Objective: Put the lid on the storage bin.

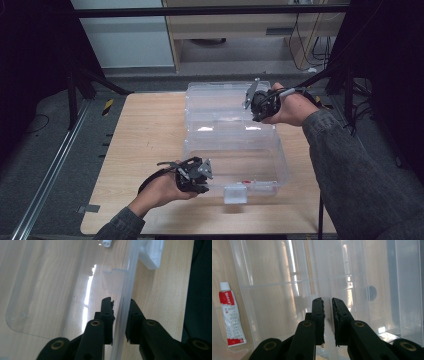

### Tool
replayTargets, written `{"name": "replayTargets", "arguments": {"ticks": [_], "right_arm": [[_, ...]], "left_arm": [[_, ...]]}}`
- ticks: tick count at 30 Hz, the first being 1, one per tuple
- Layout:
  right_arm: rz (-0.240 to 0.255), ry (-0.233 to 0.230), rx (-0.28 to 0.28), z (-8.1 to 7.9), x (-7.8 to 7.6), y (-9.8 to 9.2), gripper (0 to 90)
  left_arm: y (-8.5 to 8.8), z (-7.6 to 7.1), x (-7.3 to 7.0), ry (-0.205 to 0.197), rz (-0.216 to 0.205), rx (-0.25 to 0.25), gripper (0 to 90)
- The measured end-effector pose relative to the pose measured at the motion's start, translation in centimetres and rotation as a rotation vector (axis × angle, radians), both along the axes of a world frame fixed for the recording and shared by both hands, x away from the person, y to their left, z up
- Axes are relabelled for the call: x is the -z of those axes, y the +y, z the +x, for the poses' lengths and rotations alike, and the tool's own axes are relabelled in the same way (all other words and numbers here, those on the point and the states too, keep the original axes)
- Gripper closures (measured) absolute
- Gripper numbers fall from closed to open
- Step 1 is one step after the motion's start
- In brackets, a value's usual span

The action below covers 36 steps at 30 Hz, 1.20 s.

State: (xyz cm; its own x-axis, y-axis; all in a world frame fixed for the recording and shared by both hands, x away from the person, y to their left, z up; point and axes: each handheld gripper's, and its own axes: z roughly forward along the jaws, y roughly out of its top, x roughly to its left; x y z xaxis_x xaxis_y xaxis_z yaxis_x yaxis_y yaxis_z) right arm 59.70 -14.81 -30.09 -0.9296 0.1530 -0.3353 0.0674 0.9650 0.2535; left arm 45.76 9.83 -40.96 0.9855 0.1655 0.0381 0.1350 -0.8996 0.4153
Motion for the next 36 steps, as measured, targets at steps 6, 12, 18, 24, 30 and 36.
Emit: {"name": "replayTargets", "arguments": {"ticks": [6, 12, 18, 24, 30, 36], "right_arm": [[-0.002, -0.004, -0.013, -0.2, 0.0, 0.2, 82.5], [-0.018, -0.006, -0.013, 0.1, -0.1, 0.3, 82.8], [-0.030, -0.012, -0.008, 0.5, -0.2, 0.4, 83.6], [-0.027, -0.005, -0.012, 0.2, -0.5, 0.4, 85.4], [-0.012, 0.002, -0.029, -0.7, -1.0, 0.6, 86.9], [-0.026, -0.019, -0.049, -2.4, -1.4, 0.9, 87.4]], "left_arm": [[0.2, -0.1, 0.1, 0.001, -0.029, -0.028, 80.8], [0.2, 0.3, 0.1, -0.015, -0.031, -0.040, 80.5], [0.0, 0.7, 0.1, -0.032, -0.029, -0.051, 80.3], [-0.2, 0.6, 0.1, -0.047, -0.023, -0.058, 80.4], [-0.2, 0.4, 0.2, -0.056, -0.020, -0.066, 80.3], [-0.2, 0.4, 0.2, -0.055, -0.023, -0.070, 80.1]]}}
